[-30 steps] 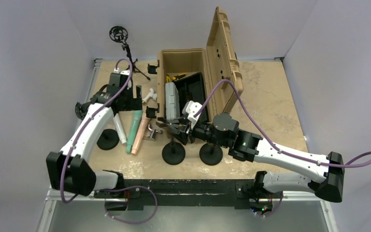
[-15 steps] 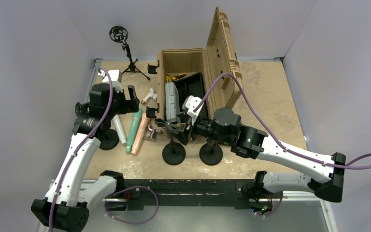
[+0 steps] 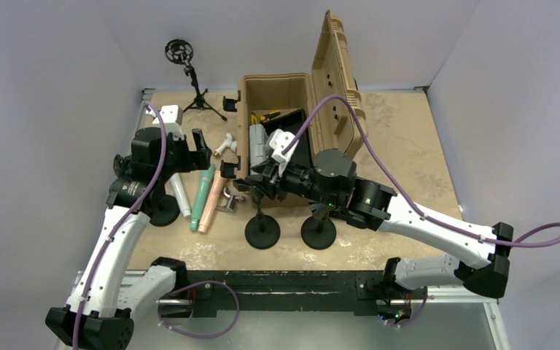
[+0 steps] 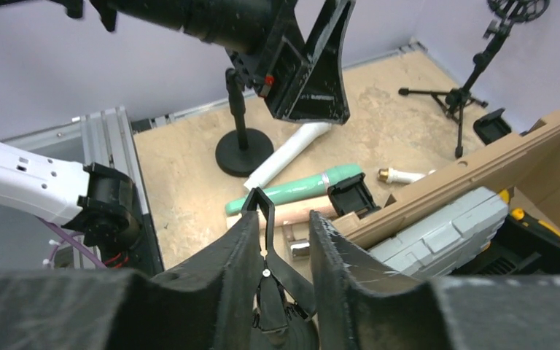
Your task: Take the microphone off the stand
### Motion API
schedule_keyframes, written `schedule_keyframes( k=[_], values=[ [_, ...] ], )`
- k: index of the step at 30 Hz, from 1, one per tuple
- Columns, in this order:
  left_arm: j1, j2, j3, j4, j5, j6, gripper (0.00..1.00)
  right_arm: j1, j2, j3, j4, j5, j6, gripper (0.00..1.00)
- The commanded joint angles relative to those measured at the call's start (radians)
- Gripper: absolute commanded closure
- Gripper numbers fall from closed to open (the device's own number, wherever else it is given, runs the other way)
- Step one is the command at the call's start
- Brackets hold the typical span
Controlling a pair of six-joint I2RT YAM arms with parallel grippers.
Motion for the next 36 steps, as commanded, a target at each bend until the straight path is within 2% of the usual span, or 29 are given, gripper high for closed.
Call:
schedule_keyframes(
  k=[1, 12, 36],
  values=[
    [0.006, -0.023, -0.003, 0.034, 0.015, -0.014, 0.12, 0.0, 0.036, 0.047, -0.017, -0.009, -0.013, 0.74],
    [0.006, -0.03, -0.004, 0.039, 0.056, -0.017, 0.12, -0.001, 0.064, 0.01, -0.016, -0.024, -0.013, 0.85],
    [0.006, -0.035, -0.007, 0.041, 0.059, -0.017, 0.12, -0.001, 0.142, -0.091, -0.196, 0.021, -0.028, 0.88]
  ],
)
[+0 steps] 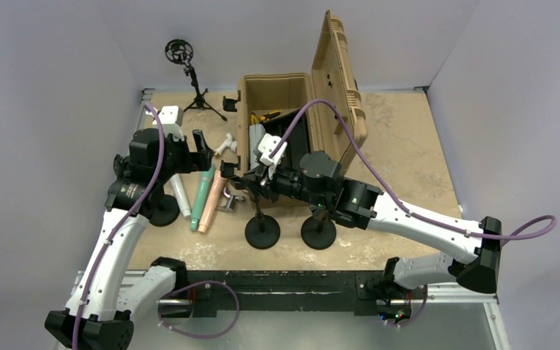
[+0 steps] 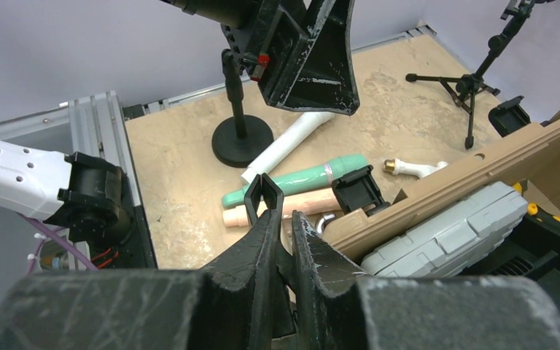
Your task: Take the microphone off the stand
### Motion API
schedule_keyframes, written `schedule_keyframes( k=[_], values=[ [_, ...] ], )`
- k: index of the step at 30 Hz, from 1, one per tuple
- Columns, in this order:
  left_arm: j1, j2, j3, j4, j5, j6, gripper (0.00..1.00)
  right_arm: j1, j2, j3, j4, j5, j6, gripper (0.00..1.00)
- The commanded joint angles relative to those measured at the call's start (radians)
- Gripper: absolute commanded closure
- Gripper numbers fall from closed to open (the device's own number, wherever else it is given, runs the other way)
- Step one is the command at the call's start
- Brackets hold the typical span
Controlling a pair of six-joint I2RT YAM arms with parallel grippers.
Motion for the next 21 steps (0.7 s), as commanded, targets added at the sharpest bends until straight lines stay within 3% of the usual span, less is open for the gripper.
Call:
schedule_keyframes(
  k=[1, 17, 21],
  values=[
    [0.006, -0.013, -0.007, 0.038, 0.013, -0.014, 0.12, -0.001, 0.061, -0.08, -0.216, 0.005, -0.017, 0.88],
    [0.006, -0.014, -0.009, 0.043, 0.012, -0.014, 0.12, -0.001, -0.009, -0.23, -0.19, -0.034, 0.044, 0.87],
    [0.006, -0.011, -0.011, 0.043, 0.019, -0.015, 0.12, 0.0, 0.013, -0.199, -0.155, -0.018, 0.058, 0.85]
  ],
)
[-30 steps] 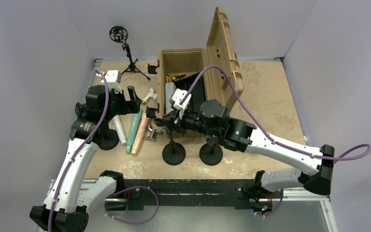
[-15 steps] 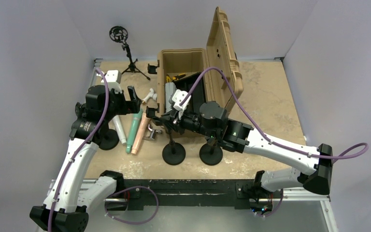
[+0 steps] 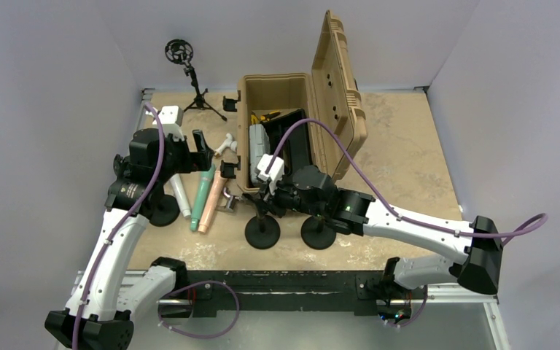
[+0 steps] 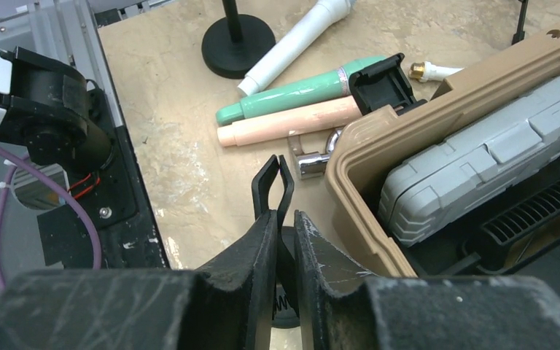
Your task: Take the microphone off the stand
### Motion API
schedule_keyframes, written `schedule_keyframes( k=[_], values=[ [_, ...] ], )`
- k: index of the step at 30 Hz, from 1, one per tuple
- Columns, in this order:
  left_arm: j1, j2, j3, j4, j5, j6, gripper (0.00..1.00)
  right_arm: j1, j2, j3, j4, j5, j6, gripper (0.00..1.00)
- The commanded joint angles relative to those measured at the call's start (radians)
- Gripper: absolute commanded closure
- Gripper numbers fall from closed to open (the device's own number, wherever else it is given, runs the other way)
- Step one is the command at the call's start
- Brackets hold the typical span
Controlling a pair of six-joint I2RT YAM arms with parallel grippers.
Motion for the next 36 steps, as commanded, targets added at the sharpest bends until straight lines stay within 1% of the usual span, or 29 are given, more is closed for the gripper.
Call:
schedule_keyframes(
  k=[1, 4, 6, 8, 13, 16, 19, 24, 26, 30, 33, 36],
  values=[
    [0.006, -0.011, -0.011, 0.043, 0.015, -0.014, 0.12, 0.001, 0.032, -0.005, -0.134, 0.002, 0.025, 0.84],
    [0.006, -0.01, -0.012, 0.043, 0.011, -0.012, 0.12, 0.001, 0.033, 0.038, -0.124, 0.079, 0.009, 0.8],
    [0.006, -0.011, -0.012, 0.043, 0.011, -0.011, 0.12, 0.001, 0.018, 0.084, -0.122, 0.134, 0.002, 0.74],
    [0.006, -0.013, -0.013, 0.046, 0.011, -0.009, 0.12, 0.001, -0.01, 0.132, -0.104, 0.171, -0.038, 0.68],
    [0.007, -0.054, -0.035, 0.09, 0.036, 0.006, 0.11, 0.001, -0.104, 0.193, -0.008, 0.225, -0.061, 0.48],
    [0.006, -0.112, -0.06, 0.143, 0.056, 0.018, 0.11, 0.001, -0.171, 0.199, 0.026, 0.275, -0.068, 0.42],
    [0.006, -0.192, -0.098, 0.22, 0.107, 0.004, 0.1, 0.002, -0.258, 0.193, 0.058, 0.352, -0.059, 0.4],
    [0.006, -0.278, -0.116, 0.317, 0.207, -0.074, 0.09, 0.001, -0.467, 0.118, 0.167, 0.566, -0.014, 0.4],
    [0.006, -0.307, -0.118, 0.366, 0.235, -0.114, 0.09, 0.002, -0.551, 0.083, 0.185, 0.648, -0.012, 0.41],
    [0.006, -0.369, -0.124, 0.456, 0.261, -0.179, 0.08, 0.001, -0.703, 0.049, 0.173, 0.814, 0.061, 0.42],
    [0.006, -0.4, -0.118, 0.483, 0.259, -0.207, 0.08, 0.001, -0.806, 0.024, 0.151, 0.911, 0.102, 0.42],
    [0.006, -0.437, -0.124, 0.499, 0.243, -0.214, 0.08, 0.002, -0.874, -0.004, 0.123, 0.954, 0.135, 0.41]
  ],
)
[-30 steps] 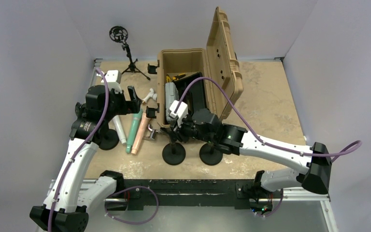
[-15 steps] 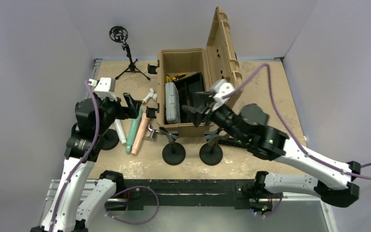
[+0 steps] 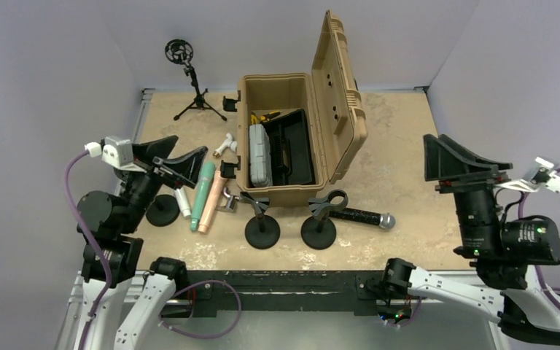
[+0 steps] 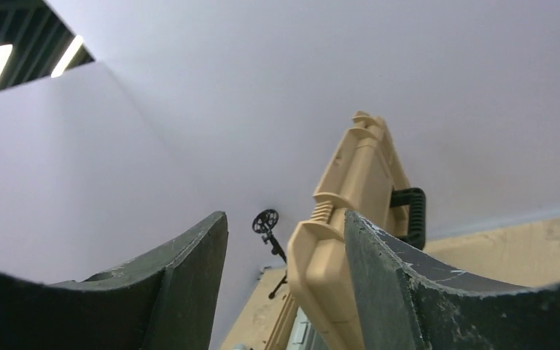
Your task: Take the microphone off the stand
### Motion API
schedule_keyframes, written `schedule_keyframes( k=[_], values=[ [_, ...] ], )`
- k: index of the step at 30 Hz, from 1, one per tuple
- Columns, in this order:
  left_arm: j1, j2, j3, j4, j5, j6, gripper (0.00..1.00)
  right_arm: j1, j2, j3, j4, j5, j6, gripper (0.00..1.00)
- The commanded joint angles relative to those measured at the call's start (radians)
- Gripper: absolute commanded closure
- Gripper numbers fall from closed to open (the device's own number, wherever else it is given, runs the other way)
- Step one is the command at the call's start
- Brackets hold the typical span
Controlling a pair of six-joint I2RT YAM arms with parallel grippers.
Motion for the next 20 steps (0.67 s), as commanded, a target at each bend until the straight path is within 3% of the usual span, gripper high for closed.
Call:
schedule_keyframes(
  k=[1, 2, 3, 4, 11, 16, 20],
  values=[
    [0.006, -0.051, -0.018, 0.1, 0.006, -0.05, 0.08, 0.001, -0.065, -0.047, -0.048, 0.16, 0.09, 0.41],
    [0.006, -0.068, -0.028, 0.106, -0.002, -0.044, 0.08, 0.0, -0.077, -0.05, -0.069, 0.168, 0.105, 0.4],
    [0.006, -0.084, -0.038, 0.112, -0.011, -0.035, 0.08, 0.0, -0.085, -0.052, -0.082, 0.178, 0.121, 0.29],
    [0.006, -0.102, -0.051, 0.115, -0.026, -0.025, 0.08, 0.0, -0.093, -0.053, -0.113, 0.186, 0.131, 0.27],
    [0.006, -0.203, -0.107, 0.111, -0.101, 0.005, 0.08, 0.0, -0.148, -0.054, -0.166, 0.194, 0.194, 0.21],
    [0.006, -0.208, -0.1, 0.092, -0.116, 0.014, 0.08, 0.0, -0.158, -0.067, -0.157, 0.19, 0.209, 0.03],
    [0.006, -0.208, -0.1, 0.088, -0.115, 0.01, 0.08, 0.0, -0.123, -0.059, -0.164, 0.236, 0.241, 0.01]
  ],
)
